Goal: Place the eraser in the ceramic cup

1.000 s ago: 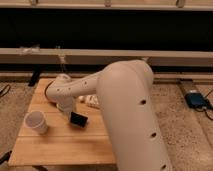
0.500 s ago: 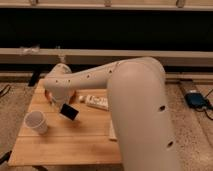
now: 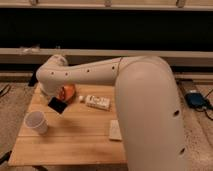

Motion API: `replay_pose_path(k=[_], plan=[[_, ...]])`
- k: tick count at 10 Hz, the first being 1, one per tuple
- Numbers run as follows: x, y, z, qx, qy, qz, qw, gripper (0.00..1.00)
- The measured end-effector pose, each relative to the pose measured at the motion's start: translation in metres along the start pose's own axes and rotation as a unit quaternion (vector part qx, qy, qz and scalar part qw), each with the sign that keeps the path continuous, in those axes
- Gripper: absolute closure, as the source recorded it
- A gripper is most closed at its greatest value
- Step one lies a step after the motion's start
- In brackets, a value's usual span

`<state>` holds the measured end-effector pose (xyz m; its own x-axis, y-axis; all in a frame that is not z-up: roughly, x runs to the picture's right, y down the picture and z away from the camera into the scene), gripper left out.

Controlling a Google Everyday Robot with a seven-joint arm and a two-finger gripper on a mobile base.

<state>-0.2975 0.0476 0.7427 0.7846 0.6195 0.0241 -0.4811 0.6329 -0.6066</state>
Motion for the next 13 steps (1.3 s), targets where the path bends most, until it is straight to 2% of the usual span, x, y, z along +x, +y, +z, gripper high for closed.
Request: replay_pose_path(k=[3,8,13], plan=[[-0.033,0.021,-0.012,-0.015,-0.036,-0.032,0.9987,1.00],[-0.061,0.065,0.003,-0.039,-0.043,-0.075,0.9955,1.00],[-0.078,0.093,0.005,-0.056,-0.058,-0.094,0.9924,1.00]])
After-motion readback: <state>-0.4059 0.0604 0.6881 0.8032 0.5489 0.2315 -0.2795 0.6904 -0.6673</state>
